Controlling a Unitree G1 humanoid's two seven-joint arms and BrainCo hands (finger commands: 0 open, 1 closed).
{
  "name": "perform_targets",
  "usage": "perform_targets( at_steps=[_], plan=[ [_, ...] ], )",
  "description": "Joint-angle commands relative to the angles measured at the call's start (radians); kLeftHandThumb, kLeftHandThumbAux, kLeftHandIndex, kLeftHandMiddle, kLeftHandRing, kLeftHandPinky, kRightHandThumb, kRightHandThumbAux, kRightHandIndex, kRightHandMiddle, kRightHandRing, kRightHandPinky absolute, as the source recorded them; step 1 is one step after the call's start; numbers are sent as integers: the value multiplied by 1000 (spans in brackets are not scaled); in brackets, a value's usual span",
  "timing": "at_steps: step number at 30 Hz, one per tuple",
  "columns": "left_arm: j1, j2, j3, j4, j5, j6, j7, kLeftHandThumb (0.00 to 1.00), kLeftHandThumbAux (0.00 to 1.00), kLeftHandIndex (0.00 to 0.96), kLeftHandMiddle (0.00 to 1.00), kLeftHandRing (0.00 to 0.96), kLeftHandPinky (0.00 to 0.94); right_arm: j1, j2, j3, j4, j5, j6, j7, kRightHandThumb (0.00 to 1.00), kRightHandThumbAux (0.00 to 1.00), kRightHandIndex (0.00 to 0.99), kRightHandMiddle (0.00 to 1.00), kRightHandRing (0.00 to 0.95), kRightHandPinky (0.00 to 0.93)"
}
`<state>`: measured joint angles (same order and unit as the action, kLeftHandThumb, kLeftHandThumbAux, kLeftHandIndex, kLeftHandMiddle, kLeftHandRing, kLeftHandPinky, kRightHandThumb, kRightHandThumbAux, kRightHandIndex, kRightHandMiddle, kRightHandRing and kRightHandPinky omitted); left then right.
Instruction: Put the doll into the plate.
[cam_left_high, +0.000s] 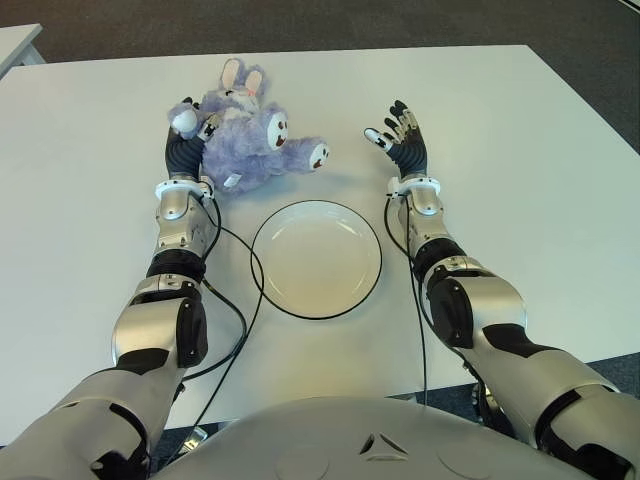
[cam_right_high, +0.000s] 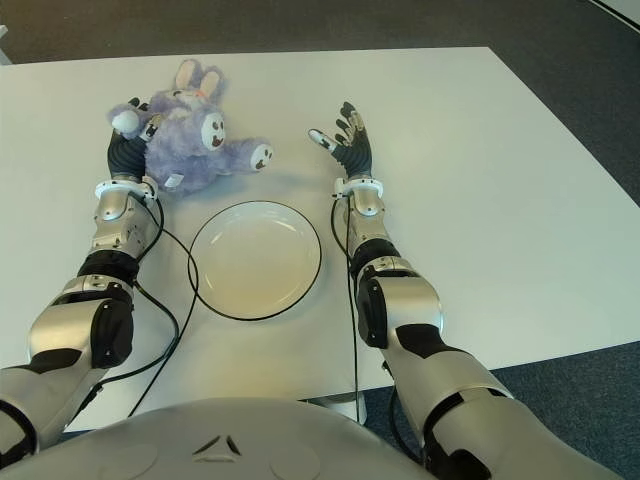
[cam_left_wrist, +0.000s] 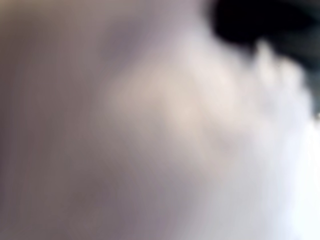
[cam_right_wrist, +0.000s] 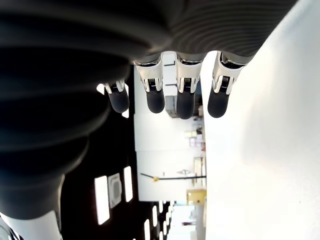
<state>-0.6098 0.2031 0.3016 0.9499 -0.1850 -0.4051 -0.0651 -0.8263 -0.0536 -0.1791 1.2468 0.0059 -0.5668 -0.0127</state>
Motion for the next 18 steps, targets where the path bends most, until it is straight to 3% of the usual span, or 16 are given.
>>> perform_targets(
  at_steps=[1,11,18],
  plan=[
    [-13,-11,-3,31,7,18,25,286,687,9,93,85,105,53,12,-3,32,2,22,0,29,737,37,70,79,105],
    [-34,-15,-3,52,3,18,47,340,691,55,126,125,170,53,11,-2,32,0,21,-4,28,734,39,66,75,99],
    [-43,-18,-1,64,3,5,57,441,671,120,179,184,255,53,11,-1,31,0,20,-4,29,735,38,69,76,103]
  ],
)
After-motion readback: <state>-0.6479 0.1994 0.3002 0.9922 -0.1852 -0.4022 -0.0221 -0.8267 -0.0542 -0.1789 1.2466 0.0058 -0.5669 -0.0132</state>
